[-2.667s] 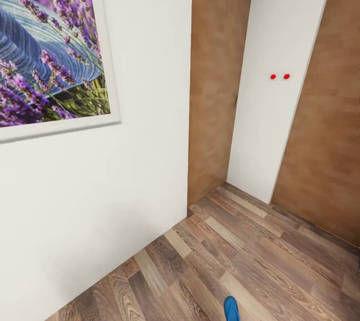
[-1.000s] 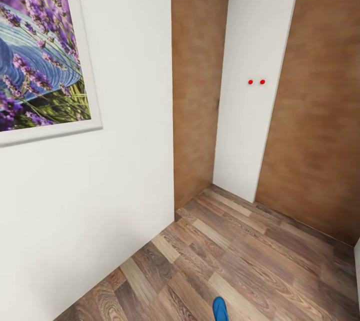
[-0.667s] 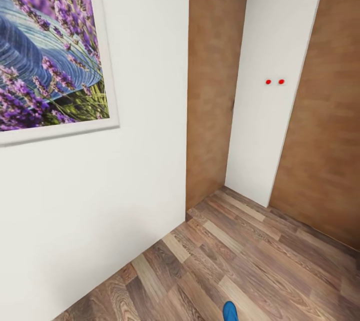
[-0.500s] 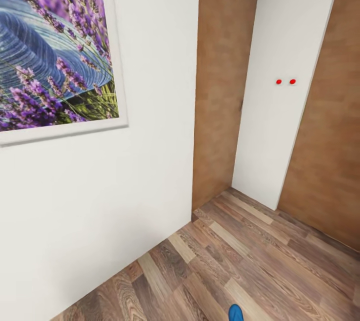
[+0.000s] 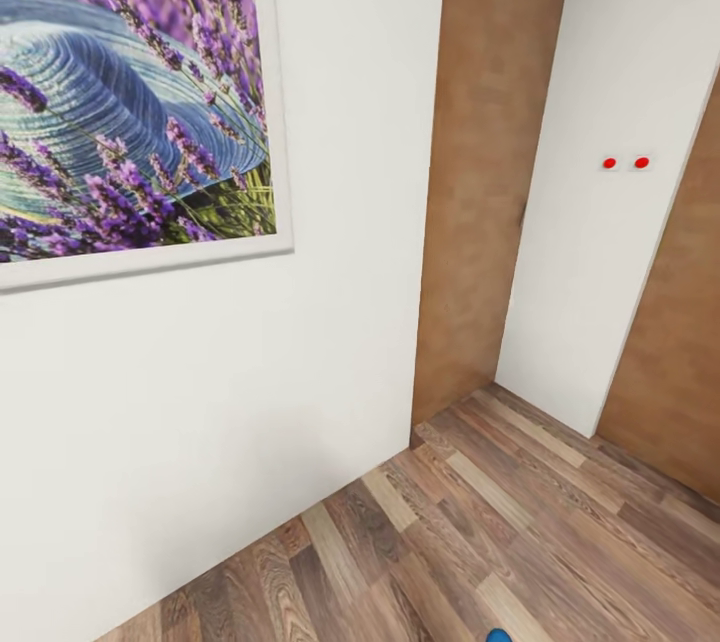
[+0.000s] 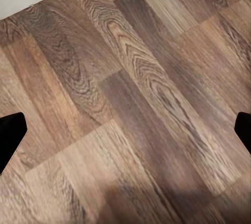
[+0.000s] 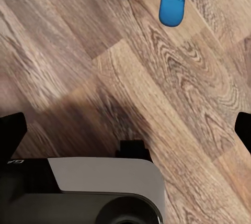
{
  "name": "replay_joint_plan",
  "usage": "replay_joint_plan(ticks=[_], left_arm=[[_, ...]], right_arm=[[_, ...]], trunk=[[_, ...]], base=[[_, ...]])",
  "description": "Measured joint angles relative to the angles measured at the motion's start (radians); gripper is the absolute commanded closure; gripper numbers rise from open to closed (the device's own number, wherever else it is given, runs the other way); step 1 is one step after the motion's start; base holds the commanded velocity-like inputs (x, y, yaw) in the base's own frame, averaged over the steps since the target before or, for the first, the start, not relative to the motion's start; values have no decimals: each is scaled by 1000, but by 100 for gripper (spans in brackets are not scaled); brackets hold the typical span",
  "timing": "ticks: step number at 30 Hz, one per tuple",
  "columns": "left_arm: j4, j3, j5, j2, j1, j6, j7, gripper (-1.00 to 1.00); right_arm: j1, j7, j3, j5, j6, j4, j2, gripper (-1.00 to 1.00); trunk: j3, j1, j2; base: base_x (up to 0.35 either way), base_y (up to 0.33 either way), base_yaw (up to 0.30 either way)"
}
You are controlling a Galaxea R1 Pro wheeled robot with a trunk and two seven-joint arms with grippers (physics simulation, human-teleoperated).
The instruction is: In the bedroom, move the book from the bed onto either nightstand, and place the two sandals side by side next to the bed.
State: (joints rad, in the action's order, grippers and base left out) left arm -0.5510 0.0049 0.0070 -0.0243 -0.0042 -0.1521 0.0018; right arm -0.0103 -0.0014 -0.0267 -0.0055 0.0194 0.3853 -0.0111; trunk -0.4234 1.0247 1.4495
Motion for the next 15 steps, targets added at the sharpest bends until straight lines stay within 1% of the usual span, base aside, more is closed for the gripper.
replay_joint_plan(ticks=[15], left_arm=[[0,1,0,0,0,0,0,-100]], right_arm=[[0,0,0,0,0,0,0,-100]], trunk=[[0,0,0]], base=[[251,146,5]])
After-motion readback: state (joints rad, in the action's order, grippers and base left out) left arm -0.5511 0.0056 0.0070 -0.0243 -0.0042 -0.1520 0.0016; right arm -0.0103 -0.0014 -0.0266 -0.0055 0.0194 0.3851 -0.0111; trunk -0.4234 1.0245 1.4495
